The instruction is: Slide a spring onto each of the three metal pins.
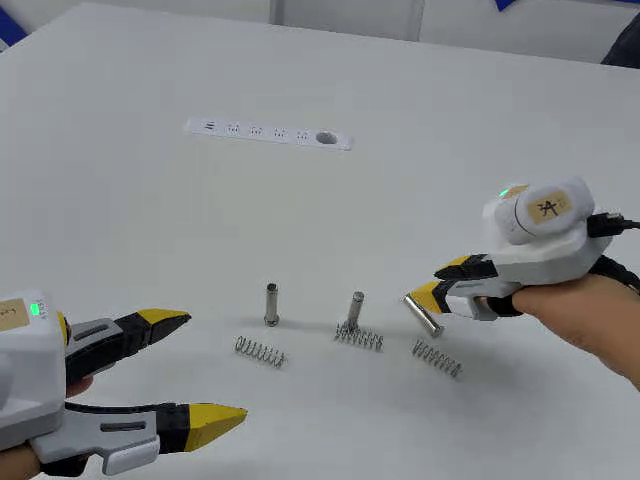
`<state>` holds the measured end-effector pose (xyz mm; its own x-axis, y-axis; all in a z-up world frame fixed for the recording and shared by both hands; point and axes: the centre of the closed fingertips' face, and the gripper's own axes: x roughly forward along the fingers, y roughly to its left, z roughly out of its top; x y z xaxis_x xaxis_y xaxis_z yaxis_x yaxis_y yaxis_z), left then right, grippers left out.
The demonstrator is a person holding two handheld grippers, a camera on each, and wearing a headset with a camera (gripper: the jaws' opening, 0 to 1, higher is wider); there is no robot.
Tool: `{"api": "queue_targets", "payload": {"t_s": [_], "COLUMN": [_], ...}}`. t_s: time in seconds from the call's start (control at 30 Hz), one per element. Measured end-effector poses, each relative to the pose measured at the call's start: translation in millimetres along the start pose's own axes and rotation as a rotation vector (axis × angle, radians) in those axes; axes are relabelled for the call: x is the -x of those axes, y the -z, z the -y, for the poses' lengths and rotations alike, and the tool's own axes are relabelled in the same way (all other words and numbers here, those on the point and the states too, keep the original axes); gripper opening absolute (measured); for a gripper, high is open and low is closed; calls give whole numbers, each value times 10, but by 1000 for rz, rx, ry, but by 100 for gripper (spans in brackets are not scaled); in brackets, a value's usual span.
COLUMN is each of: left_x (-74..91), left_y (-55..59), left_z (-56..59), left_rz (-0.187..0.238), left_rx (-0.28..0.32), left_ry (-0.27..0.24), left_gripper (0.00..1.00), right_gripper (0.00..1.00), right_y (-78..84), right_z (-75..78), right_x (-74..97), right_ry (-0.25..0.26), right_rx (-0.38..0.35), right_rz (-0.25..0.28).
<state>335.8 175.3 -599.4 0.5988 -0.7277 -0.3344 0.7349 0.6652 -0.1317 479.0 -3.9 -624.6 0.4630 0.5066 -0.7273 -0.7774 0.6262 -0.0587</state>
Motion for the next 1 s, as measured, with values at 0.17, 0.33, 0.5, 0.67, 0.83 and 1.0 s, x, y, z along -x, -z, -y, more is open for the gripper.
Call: {"api": "queue_targets", "payload": {"t_s": [0.17,0.33,0.5,0.67,0.83,1.0], "left_x": [6,-13,-17,-13,-11,-5], "left_y": [16,48,53,56,63,78], "left_z": [-13,4,8,-2,-6,-15], "left_rz": [3,-3,-4,-4,-1,-1], "left_rx": [8,12,15,18,22,28], "left_ry": [-5,1,3,0,-2,-5], "left_gripper": [73,73,73,73,72,72], "right_gripper": [21,17,14,12,10,10], "right_y": [66,118,156,183,220,237], "right_z": [15,4,23,33,33,31], "right_x": [-106,-206,-281,-305,-325,-327], "right_ry": [13,18,27,38,40,39], "right_rx": [-27,-43,-56,-70,-81,-89], "right_rz": [-47,-87,-118,-145,-167,-179]}}
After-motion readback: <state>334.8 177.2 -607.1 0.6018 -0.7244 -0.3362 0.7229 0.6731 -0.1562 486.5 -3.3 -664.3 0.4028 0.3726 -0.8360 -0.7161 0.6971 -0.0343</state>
